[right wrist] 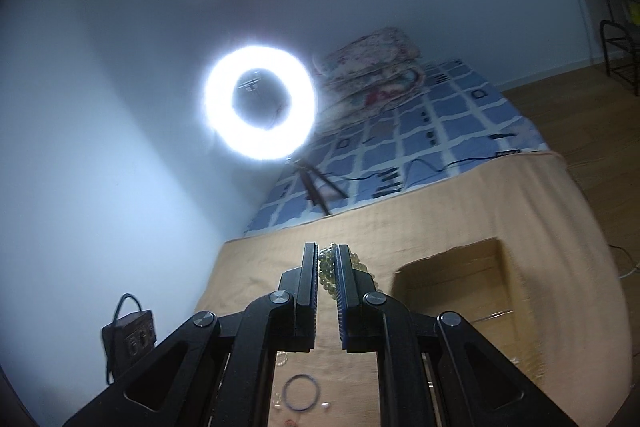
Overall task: Organize jewelry
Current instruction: 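Lift the twisted necklace with the right gripper while the left gripper lifts the pearl strand toward the box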
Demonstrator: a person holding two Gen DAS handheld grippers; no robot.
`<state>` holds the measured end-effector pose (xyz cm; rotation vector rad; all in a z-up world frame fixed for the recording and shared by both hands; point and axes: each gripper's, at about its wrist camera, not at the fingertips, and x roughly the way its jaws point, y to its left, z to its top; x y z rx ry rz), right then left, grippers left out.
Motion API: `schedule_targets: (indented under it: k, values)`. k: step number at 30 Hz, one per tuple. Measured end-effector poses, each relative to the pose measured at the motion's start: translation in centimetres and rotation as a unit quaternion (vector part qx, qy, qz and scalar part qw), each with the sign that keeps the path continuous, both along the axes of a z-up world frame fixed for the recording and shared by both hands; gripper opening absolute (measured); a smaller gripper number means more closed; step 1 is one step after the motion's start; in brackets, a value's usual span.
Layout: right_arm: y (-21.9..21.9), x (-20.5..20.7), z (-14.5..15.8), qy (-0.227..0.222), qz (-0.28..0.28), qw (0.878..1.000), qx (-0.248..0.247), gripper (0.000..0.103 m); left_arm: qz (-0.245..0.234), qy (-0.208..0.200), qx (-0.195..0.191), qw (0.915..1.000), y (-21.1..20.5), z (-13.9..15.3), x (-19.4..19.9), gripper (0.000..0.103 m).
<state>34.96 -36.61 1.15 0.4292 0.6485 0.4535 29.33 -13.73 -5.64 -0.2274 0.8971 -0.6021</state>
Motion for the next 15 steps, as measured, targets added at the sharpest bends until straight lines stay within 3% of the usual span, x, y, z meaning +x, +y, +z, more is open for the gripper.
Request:
schedule_targets:
  k: [7, 15]
  values:
    - [-3.8, 2.0, -1.8, 0.025, -0.031, 0.999, -0.012, 0.006, -0.04, 0.009, 0.016, 0.999, -6.3, -1.5, 0.9, 0.005]
    - [-6.5, 3.6, -4.1, 0.047, -0.05, 0.997, -0.02, 0.006, -0.057, 0.029, 0.035, 0.9973, -10.4, -4.1, 1.7, 0.005]
